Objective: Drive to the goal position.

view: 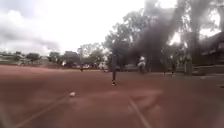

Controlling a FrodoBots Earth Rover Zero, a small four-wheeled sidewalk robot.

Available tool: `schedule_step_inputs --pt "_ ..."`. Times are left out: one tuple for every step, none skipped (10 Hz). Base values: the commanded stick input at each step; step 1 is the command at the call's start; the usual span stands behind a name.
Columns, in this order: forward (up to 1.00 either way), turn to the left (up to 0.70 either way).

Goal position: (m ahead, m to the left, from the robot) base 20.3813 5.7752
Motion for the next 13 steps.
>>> schedule_step_inputs --pt "0.85 0.0" --pt "0.85 0.0" --pt "0.85 0.0" --pt "0.85 0.28" --pt "0.85 0.33" --pt "0.85 0.34" --pt "0.85 0.31" --pt "0.85 0.13" --pt "0.85 0.0" --pt "0.85 0.0" --pt "0.85 0.0" --pt "0.85 0.0" --pt "0.85 0.0"
